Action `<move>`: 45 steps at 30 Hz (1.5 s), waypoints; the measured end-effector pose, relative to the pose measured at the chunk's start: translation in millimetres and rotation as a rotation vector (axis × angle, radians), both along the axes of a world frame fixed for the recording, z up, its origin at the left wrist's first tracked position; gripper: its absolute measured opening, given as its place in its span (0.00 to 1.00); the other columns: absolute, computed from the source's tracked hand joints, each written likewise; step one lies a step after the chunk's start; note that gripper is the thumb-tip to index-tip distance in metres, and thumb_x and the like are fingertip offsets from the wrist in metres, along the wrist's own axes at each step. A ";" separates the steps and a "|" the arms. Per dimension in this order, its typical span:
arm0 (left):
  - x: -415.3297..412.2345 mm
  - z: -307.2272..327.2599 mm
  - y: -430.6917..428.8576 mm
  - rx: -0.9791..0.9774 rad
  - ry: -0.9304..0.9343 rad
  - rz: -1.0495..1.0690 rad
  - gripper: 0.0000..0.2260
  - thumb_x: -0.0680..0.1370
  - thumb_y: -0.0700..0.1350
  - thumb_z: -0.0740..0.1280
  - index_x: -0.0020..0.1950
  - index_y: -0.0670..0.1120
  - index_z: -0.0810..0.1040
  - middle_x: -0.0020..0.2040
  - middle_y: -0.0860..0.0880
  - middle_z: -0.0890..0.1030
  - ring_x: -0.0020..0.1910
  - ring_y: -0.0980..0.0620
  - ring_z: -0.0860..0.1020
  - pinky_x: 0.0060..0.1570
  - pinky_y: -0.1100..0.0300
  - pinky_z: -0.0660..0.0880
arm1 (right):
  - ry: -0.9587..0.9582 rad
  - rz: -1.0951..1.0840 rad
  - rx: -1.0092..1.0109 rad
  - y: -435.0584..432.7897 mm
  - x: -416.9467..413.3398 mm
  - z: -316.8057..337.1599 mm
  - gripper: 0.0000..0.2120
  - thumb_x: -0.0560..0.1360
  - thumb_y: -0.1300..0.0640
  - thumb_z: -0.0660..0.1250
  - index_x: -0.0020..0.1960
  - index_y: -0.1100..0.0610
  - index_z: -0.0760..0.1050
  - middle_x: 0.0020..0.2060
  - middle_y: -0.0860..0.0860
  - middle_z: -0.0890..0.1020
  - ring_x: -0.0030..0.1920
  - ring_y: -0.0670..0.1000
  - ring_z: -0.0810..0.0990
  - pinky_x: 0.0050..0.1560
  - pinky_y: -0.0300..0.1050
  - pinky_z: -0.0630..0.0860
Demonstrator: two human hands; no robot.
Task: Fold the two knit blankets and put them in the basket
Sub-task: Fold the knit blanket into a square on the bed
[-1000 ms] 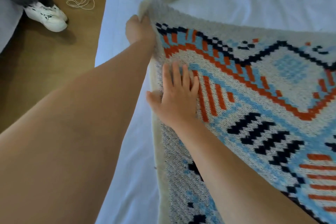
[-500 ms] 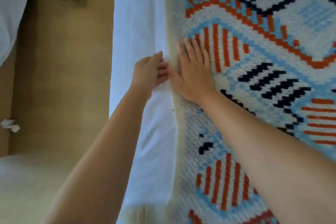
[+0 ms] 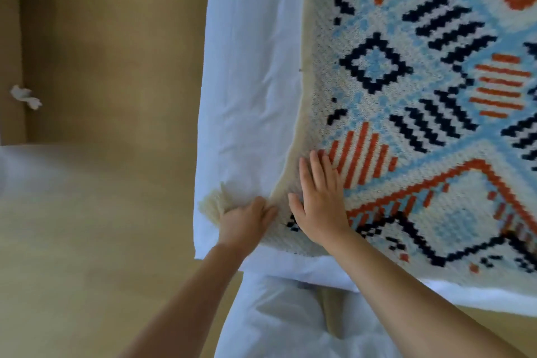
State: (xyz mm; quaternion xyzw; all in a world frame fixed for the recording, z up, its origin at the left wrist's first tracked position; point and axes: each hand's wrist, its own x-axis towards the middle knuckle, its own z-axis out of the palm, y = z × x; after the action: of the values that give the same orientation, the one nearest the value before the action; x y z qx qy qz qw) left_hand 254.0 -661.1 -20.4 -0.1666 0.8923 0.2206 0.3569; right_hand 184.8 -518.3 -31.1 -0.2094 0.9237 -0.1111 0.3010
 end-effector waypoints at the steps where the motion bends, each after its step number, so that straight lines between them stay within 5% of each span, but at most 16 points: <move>1: 9.8 -1.5 -4.0 0.005 0.009 0.036 0.21 0.79 0.61 0.52 0.45 0.45 0.72 0.38 0.44 0.82 0.39 0.42 0.81 0.36 0.54 0.73 | -0.005 0.053 0.012 -0.2 8.4 1.1 0.31 0.73 0.46 0.53 0.72 0.62 0.60 0.71 0.62 0.65 0.71 0.65 0.62 0.67 0.63 0.61; 6: 55.3 -5.1 -10.1 0.012 0.308 0.056 0.22 0.79 0.58 0.52 0.30 0.46 0.65 0.18 0.47 0.70 0.15 0.44 0.70 0.16 0.66 0.59 | -0.003 0.261 0.014 4.2 54.9 1.2 0.32 0.72 0.46 0.54 0.71 0.61 0.58 0.71 0.61 0.66 0.72 0.63 0.57 0.70 0.61 0.59; 10: 65.5 -9.2 -9.5 -0.037 0.501 -0.052 0.16 0.76 0.51 0.58 0.34 0.43 0.75 0.31 0.47 0.76 0.31 0.45 0.75 0.32 0.57 0.70 | 0.016 0.429 0.079 12.4 74.7 2.8 0.42 0.65 0.43 0.70 0.71 0.61 0.59 0.71 0.59 0.67 0.71 0.60 0.60 0.68 0.60 0.64; 12: 65.6 -7.4 -6.1 -0.015 0.534 -0.135 0.12 0.76 0.49 0.59 0.38 0.44 0.74 0.34 0.48 0.77 0.34 0.46 0.76 0.41 0.59 0.67 | 0.018 0.447 0.137 11.7 75.6 3.2 0.44 0.63 0.45 0.74 0.71 0.61 0.59 0.71 0.58 0.68 0.71 0.61 0.64 0.66 0.60 0.66; 16: 74.4 1.0 0.2 0.114 0.353 -0.122 0.16 0.81 0.55 0.52 0.43 0.44 0.65 0.27 0.49 0.76 0.24 0.47 0.76 0.26 0.62 0.67 | 0.022 0.451 0.159 8.9 75.2 5.3 0.36 0.66 0.50 0.72 0.69 0.62 0.67 0.69 0.58 0.70 0.69 0.61 0.68 0.64 0.60 0.69; 20: 88.5 8.8 -13.8 0.160 -0.006 0.343 0.14 0.79 0.52 0.62 0.38 0.44 0.68 0.30 0.49 0.70 0.32 0.46 0.71 0.30 0.56 0.62 | -0.018 0.490 0.085 12.9 84.0 11.7 0.28 0.70 0.55 0.68 0.67 0.65 0.69 0.67 0.59 0.72 0.68 0.61 0.70 0.61 0.58 0.73; 25: 87.4 14.6 -10.1 -0.005 -0.086 0.325 0.13 0.78 0.52 0.62 0.39 0.44 0.69 0.34 0.48 0.72 0.39 0.43 0.75 0.31 0.56 0.63 | -0.272 0.633 0.091 39.4 94.2 28.9 0.30 0.80 0.58 0.53 0.76 0.59 0.42 0.76 0.55 0.41 0.76 0.56 0.38 0.74 0.51 0.43; 27: 74.4 16.2 8.8 -0.069 -0.017 0.285 0.07 0.77 0.46 0.62 0.51 0.42 0.72 0.48 0.44 0.74 0.51 0.41 0.74 0.42 0.53 0.68 | -0.274 0.581 0.089 54.8 92.9 36.2 0.30 0.79 0.59 0.53 0.77 0.58 0.43 0.77 0.54 0.41 0.76 0.55 0.38 0.75 0.51 0.43; 32: 48.3 35.3 79.2 -0.135 0.147 0.129 0.31 0.73 0.41 0.65 0.74 0.43 0.57 0.71 0.43 0.61 0.71 0.41 0.58 0.69 0.49 0.59 | -0.309 0.394 0.143 108.9 73.0 52.3 0.26 0.79 0.58 0.53 0.75 0.59 0.51 0.76 0.55 0.51 0.75 0.55 0.50 0.73 0.49 0.51; 38: 33.3 66.1 223.6 0.153 -0.095 -0.117 0.18 0.79 0.48 0.59 0.69 0.47 0.66 0.63 0.48 0.75 0.60 0.47 0.75 0.57 0.53 0.73 | -0.371 0.163 0.181 248.7 71.8 76.6 0.14 0.79 0.57 0.53 0.61 0.60 0.68 0.54 0.55 0.74 0.55 0.57 0.72 0.50 0.48 0.66; 41: 42.1 76.9 311.4 0.201 -0.243 -0.152 0.16 0.79 0.47 0.58 0.66 0.47 0.69 0.62 0.47 0.76 0.58 0.46 0.75 0.56 0.54 0.73 | -0.451 -0.039 0.154 349.2 92.4 87.4 0.06 0.78 0.57 0.54 0.43 0.56 0.63 0.34 0.47 0.64 0.43 0.54 0.69 0.42 0.46 0.63; 45: 34.0 77.7 430.1 0.135 -0.308 -0.174 0.11 0.80 0.47 0.57 0.58 0.46 0.73 0.54 0.45 0.79 0.50 0.46 0.77 0.50 0.52 0.75 | -0.564 -0.310 0.150 499.1 117.4 94.1 0.09 0.78 0.57 0.54 0.39 0.54 0.63 0.38 0.50 0.72 0.43 0.53 0.74 0.39 0.42 0.67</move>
State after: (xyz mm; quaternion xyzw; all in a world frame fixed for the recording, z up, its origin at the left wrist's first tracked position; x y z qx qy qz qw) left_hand 288.1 -231.0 57.3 -0.0964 0.8213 0.2199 0.5175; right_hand 302.2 -19.2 63.0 -0.0045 0.8305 -0.1408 0.5390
